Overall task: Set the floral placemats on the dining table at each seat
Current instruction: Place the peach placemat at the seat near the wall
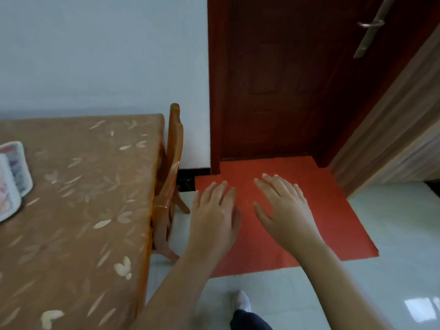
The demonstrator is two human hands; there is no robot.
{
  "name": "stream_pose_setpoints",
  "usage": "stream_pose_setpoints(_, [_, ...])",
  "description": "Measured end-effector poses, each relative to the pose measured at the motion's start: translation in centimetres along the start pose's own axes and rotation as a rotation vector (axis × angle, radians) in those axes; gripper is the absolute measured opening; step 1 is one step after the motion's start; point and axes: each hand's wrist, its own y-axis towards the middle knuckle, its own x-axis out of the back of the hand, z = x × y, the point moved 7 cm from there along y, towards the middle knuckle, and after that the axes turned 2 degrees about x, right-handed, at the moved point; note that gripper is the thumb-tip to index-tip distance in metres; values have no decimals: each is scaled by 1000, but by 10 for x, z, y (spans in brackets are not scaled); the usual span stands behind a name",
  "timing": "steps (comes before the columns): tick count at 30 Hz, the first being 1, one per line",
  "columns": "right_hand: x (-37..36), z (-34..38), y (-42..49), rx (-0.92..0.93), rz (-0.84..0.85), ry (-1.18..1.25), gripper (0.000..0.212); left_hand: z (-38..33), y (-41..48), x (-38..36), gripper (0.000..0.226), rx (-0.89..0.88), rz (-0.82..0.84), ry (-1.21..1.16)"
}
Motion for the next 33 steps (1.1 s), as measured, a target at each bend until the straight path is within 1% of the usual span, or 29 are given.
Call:
stream_pose_setpoints(3, [-1, 8, 50, 140, 26, 39, 47, 17, 28, 8, 33, 112, -74, 36])
stream_pose_setpoints(7, [-10, 35, 102, 331, 28, 89, 45, 53, 42, 23, 33, 304, -144, 106])
stream_pose_setpoints(9, [-19, 58, 118, 438, 42, 125, 44, 73, 37, 31, 31, 400, -161, 147])
stream_pose_setpoints(12, [-31, 96, 135, 611, 21, 179, 42, 105, 27, 43, 33, 538, -174, 223])
stream_pose_setpoints(15, [-50, 132, 151, 714, 64, 207, 43, 137, 21, 53, 36, 661, -174, 257])
stream_pose_setpoints(20, [-80, 192, 184, 851, 100, 188, 41, 193, 21, 71, 38, 764, -245, 276])
stream_pose_setpoints(25, [-112, 266, 214, 1043, 134, 164, 38, 258, 21, 91, 37, 873, -301, 319])
stream_pose_setpoints(33, [-164, 346, 238, 1218, 199, 192, 38, 345, 0, 115, 38, 1058, -352, 366])
